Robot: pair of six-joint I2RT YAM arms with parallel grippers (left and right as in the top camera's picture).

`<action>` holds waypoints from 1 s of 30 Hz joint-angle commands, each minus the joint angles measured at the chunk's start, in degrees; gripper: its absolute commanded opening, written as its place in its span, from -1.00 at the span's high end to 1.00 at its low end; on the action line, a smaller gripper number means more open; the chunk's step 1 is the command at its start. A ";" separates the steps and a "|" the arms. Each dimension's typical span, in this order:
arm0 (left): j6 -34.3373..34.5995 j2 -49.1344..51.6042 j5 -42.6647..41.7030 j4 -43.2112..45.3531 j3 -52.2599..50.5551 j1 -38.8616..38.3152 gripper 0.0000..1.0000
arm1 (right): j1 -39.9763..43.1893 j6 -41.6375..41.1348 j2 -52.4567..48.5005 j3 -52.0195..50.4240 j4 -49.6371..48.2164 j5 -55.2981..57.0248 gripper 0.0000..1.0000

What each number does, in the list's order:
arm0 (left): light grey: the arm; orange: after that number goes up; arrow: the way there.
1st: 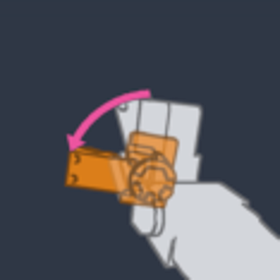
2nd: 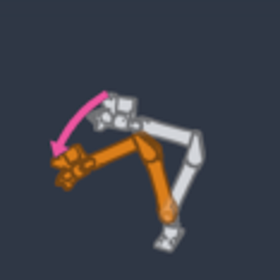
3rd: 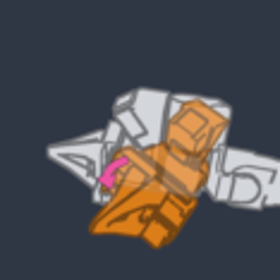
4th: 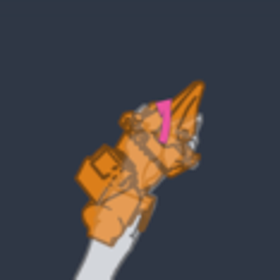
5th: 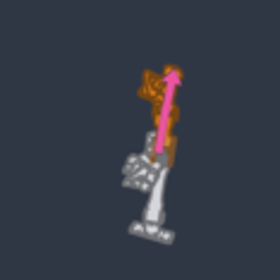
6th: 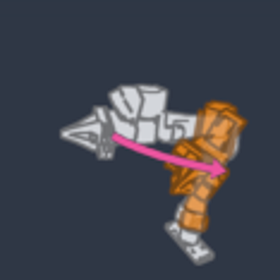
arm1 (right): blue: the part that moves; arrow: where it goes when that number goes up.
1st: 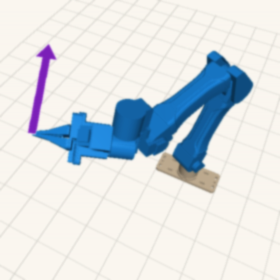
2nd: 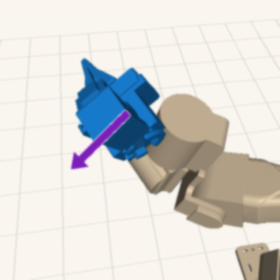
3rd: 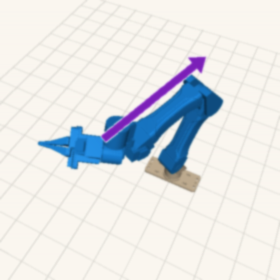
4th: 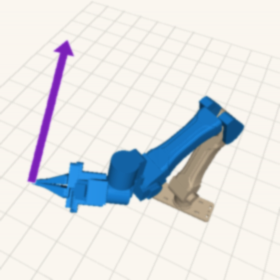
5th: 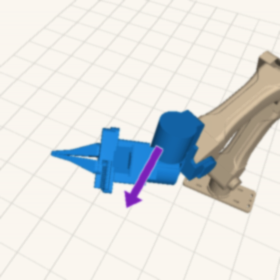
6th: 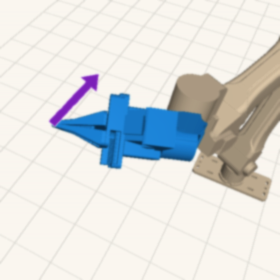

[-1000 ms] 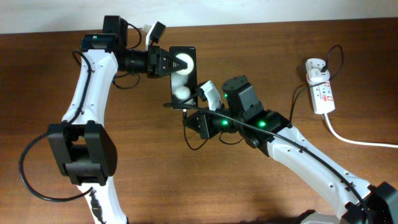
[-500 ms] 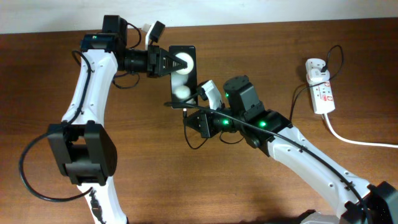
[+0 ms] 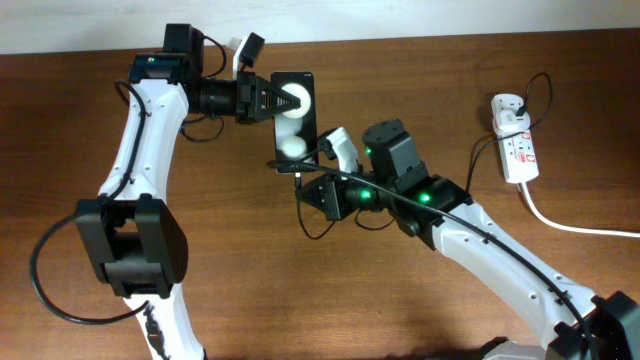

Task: Plug charger to phone and switch on socket
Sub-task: 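Push the plug up into the phone's port with the right gripper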

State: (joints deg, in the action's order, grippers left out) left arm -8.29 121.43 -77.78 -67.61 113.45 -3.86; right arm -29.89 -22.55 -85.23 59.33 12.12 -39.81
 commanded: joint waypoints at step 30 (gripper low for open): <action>0.02 -0.17 5.16 -1.62 0.15 -0.55 1.00 | 2.64 -1.95 0.76 1.53 -5.97 1.27 0.92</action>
State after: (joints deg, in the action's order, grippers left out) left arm -7.25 121.43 -74.52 -67.90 113.58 -3.68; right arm -29.43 -24.34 -85.45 59.00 9.56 -41.93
